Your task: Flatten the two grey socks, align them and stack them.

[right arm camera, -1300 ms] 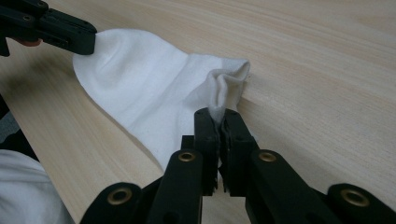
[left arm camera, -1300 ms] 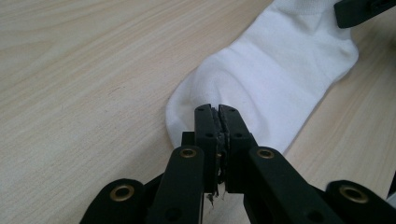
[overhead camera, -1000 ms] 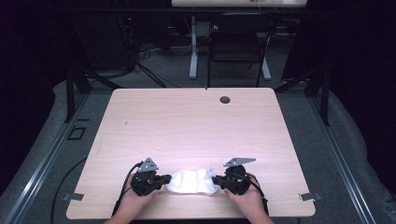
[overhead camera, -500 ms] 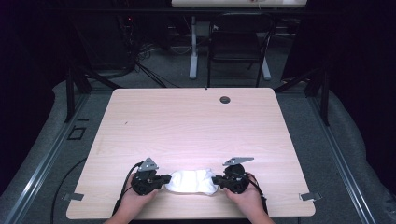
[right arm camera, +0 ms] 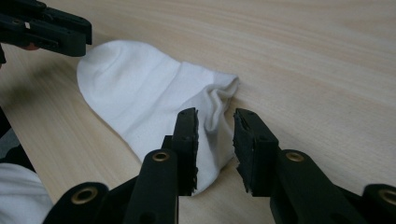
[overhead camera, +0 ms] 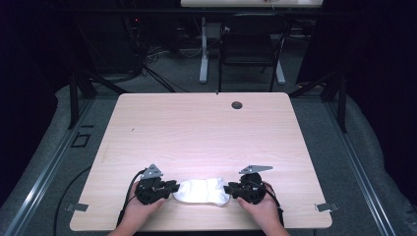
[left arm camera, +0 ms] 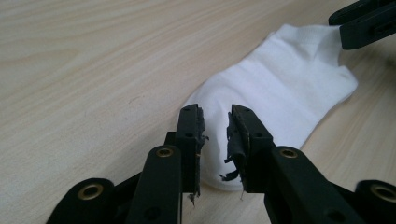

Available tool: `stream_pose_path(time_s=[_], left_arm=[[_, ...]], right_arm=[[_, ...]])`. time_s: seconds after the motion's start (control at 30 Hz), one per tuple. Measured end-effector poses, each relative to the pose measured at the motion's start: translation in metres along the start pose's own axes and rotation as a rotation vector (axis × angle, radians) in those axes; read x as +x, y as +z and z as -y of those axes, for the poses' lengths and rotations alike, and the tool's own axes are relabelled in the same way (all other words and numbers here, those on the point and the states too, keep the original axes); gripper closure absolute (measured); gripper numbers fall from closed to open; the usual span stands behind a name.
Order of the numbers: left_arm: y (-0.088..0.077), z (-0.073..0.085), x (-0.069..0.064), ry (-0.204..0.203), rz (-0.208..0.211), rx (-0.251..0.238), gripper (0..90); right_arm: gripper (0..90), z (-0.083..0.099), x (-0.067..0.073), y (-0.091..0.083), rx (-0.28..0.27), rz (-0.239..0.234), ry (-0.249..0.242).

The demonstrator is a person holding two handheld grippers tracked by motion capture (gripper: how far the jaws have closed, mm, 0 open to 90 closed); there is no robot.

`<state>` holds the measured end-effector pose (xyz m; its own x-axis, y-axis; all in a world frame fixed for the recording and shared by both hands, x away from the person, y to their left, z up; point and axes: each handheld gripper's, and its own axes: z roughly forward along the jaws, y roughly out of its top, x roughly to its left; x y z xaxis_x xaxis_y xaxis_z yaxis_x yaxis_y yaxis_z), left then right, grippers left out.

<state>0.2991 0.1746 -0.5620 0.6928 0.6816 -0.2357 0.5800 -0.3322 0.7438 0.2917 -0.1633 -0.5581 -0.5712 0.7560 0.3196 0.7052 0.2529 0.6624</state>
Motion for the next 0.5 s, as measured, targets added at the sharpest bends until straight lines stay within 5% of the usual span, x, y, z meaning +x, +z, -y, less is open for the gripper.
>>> stream_pose_path(time_s=[0.2,0.5], left_arm=[[-0.004,-0.003,-0.006,0.018,0.014,-0.014,68.9],[0.006,-0.001,-0.015,0.053,0.032,0.013,63.3]], right_arm=[[68.7,-0.004,0.006,-0.008,-0.067,-0.015,-0.014],[63.3,-0.017,0.027,0.006,0.005,-0.042,-0.145]])
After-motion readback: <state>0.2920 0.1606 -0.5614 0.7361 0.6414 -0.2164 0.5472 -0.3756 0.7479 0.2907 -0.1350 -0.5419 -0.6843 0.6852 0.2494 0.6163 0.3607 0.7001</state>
